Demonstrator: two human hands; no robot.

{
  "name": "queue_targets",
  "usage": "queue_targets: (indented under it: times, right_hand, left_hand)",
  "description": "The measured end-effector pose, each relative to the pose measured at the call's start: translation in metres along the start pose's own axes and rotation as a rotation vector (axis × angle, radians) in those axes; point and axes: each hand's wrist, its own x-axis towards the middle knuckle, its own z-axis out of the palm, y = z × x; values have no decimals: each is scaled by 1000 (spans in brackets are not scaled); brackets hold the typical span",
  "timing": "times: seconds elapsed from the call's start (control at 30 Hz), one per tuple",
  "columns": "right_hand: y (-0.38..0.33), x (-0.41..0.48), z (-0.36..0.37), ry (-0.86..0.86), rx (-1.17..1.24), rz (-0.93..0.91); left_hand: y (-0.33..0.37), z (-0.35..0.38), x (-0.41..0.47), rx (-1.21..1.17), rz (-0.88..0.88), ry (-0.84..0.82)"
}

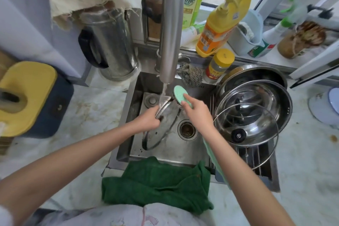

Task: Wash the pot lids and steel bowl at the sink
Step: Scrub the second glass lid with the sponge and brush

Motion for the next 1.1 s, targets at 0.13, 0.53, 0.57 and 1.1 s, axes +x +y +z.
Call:
queue_targets:
  times: [0.13, 0.53, 0.57, 1.1]
  right_hand:
    - [24, -11, 27, -69, 200, 63]
    - [21, -33, 62, 64, 139, 55]
    - [17, -37, 63, 18, 65, 12]
    - [14, -16, 43, -80, -235, 144]
  left_hand:
    - [-30, 2, 9, 215, 41, 52]
    - [-88, 49, -12, 88, 163, 463]
    - [-89, 53, -10, 98, 167, 497]
    - [-65, 62, 3, 204, 206, 636]
